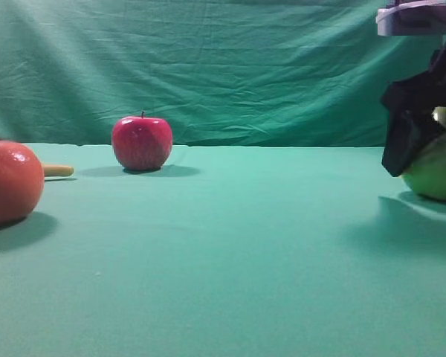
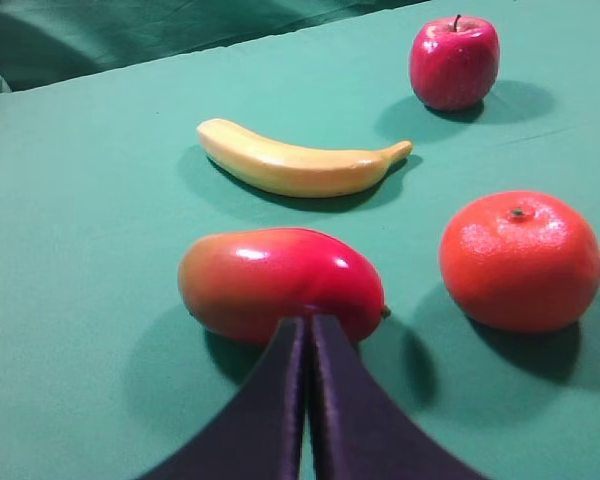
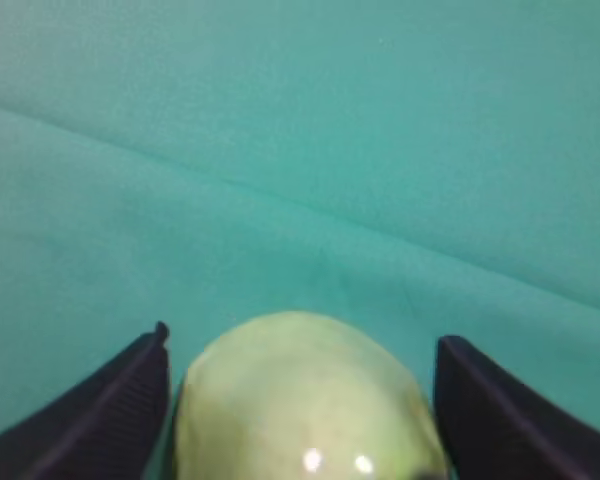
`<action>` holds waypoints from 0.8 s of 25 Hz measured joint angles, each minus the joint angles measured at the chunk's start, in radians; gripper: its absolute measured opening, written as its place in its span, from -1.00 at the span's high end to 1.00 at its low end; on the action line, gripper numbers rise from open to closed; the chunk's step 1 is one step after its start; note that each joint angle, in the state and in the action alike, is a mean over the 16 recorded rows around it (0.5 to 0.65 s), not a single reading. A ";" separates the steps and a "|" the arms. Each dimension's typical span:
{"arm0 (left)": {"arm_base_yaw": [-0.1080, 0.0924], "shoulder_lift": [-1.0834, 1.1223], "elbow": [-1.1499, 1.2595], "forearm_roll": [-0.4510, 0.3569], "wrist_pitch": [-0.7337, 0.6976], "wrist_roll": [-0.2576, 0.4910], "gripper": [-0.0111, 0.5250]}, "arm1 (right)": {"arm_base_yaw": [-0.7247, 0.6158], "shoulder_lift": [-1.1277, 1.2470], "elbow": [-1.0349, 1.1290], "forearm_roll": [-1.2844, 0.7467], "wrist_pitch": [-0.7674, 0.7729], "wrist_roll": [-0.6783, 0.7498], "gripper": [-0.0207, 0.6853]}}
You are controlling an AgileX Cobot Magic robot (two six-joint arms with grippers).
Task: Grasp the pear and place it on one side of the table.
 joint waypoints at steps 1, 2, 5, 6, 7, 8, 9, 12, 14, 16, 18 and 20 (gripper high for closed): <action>0.000 0.000 0.000 0.000 0.000 0.000 0.96 | 0.000 -0.036 -0.006 0.000 0.024 0.001 -0.69; 0.000 0.000 0.000 0.000 0.000 0.000 0.96 | 0.000 -0.075 -0.013 0.000 0.050 0.003 -0.61; 0.000 0.000 0.000 0.000 0.000 0.000 0.96 | 0.000 -0.197 -0.033 0.001 0.132 0.010 -0.30; 0.000 0.000 0.000 0.000 0.000 0.000 0.96 | 0.000 -0.240 -0.038 0.001 0.160 0.012 -0.18; 0.000 0.000 0.000 0.000 0.000 0.000 0.96 | 0.000 -0.282 -0.043 0.001 0.186 0.015 -0.06; 0.000 0.000 0.000 0.000 0.000 0.000 0.96 | 0.000 -0.325 -0.045 0.002 0.211 0.017 0.06; 0.000 0.000 0.000 0.000 0.000 0.000 0.96 | 0.000 -0.369 -0.046 0.002 0.235 0.020 0.17; 0.000 0.000 0.000 0.000 0.000 0.000 0.96 | 0.000 -0.502 -0.033 0.003 0.297 0.028 0.52; 0.000 0.000 0.000 0.000 0.000 0.000 0.96 | 0.000 -0.590 -0.016 0.003 0.330 0.033 0.70; 0.000 0.000 0.000 0.000 0.000 0.000 0.96 | 0.000 -0.673 0.005 0.005 0.356 0.038 0.84; 0.000 0.000 0.000 0.000 0.000 0.000 0.96 | 0.000 -0.751 0.028 0.011 0.376 0.040 0.91; 0.000 0.000 0.000 0.000 0.000 0.000 0.96 | 0.000 -0.825 0.050 0.023 0.391 0.041 0.93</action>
